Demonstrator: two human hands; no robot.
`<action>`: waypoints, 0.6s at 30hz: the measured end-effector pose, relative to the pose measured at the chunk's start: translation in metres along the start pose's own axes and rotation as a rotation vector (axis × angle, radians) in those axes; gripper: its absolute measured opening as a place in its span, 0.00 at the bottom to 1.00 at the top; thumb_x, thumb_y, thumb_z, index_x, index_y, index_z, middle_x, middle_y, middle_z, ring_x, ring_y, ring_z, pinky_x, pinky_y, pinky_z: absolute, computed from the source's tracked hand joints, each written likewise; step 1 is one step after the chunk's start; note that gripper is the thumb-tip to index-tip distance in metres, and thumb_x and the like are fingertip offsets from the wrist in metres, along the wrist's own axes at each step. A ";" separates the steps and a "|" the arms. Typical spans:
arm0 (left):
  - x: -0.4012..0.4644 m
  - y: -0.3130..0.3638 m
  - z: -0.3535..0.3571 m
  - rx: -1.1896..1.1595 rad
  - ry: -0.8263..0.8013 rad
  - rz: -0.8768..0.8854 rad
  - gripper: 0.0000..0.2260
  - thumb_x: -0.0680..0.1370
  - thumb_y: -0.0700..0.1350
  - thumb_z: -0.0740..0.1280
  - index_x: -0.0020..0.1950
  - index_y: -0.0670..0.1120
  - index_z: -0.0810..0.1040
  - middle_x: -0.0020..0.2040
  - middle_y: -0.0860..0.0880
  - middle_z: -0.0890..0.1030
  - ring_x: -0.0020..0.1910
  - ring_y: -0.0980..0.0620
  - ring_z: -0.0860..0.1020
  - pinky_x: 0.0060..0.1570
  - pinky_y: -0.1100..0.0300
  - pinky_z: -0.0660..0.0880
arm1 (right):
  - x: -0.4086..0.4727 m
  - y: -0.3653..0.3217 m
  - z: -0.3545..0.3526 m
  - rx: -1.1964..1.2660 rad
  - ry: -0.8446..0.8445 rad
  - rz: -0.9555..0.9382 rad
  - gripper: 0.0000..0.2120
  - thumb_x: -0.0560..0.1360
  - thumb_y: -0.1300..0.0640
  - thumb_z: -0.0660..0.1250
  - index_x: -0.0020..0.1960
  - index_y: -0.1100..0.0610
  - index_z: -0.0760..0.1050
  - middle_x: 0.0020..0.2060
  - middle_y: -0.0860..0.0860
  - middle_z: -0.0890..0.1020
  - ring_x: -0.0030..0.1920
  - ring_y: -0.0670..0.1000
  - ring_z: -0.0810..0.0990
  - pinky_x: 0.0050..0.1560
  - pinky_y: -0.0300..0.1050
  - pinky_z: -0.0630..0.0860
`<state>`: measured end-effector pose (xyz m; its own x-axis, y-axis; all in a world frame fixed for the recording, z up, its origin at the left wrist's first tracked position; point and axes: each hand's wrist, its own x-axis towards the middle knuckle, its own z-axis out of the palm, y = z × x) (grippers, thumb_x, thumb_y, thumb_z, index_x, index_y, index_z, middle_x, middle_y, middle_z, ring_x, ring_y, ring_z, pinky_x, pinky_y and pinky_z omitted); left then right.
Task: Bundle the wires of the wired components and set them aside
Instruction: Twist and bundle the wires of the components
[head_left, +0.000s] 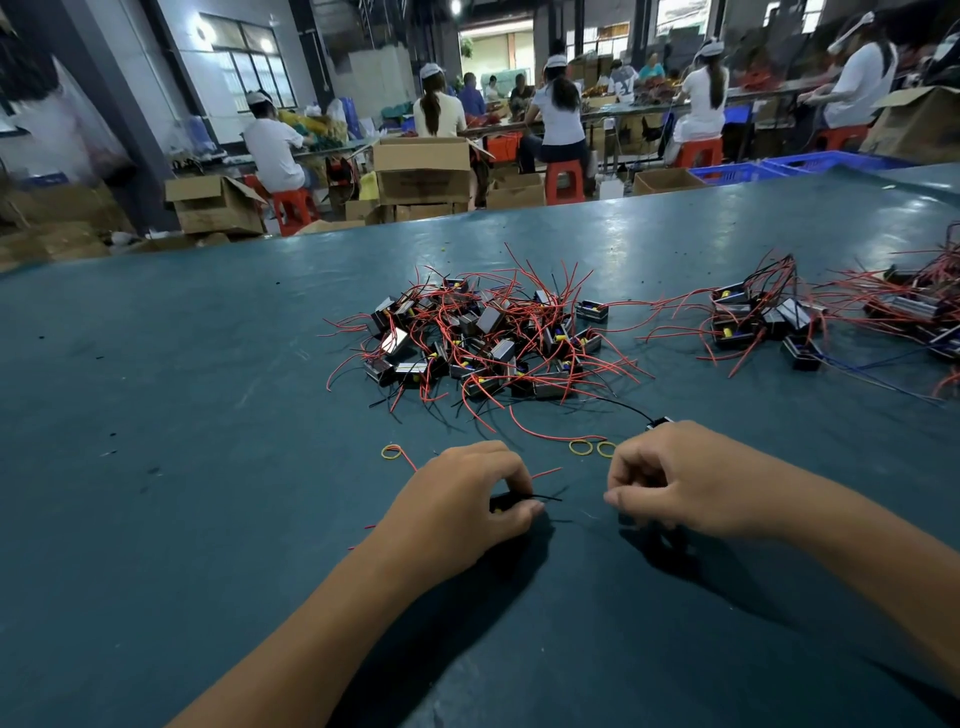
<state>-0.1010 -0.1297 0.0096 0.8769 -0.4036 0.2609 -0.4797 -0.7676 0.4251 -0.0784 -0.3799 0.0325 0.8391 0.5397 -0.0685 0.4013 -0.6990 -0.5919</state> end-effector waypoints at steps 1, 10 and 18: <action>0.000 -0.001 0.000 0.007 0.006 -0.003 0.06 0.76 0.53 0.72 0.44 0.53 0.79 0.42 0.60 0.76 0.42 0.61 0.73 0.43 0.60 0.73 | 0.001 0.000 0.001 0.042 0.004 -0.005 0.07 0.78 0.54 0.66 0.42 0.51 0.78 0.33 0.44 0.84 0.30 0.43 0.81 0.32 0.34 0.74; 0.001 -0.006 -0.002 0.034 0.020 -0.011 0.06 0.77 0.54 0.71 0.45 0.52 0.79 0.43 0.59 0.77 0.43 0.58 0.74 0.44 0.56 0.74 | 0.001 -0.001 0.003 0.238 0.078 -0.059 0.05 0.81 0.53 0.62 0.51 0.48 0.77 0.40 0.46 0.86 0.34 0.49 0.84 0.39 0.36 0.77; 0.000 -0.008 -0.005 0.051 0.021 -0.007 0.06 0.77 0.54 0.70 0.46 0.52 0.79 0.44 0.58 0.77 0.44 0.58 0.74 0.44 0.57 0.74 | 0.001 -0.006 0.003 0.288 0.121 -0.059 0.10 0.82 0.58 0.59 0.51 0.51 0.79 0.36 0.49 0.86 0.33 0.50 0.84 0.31 0.28 0.70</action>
<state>-0.0970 -0.1211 0.0107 0.8791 -0.3882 0.2766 -0.4713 -0.7950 0.3819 -0.0811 -0.3739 0.0340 0.8620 0.5034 0.0586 0.3447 -0.4976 -0.7960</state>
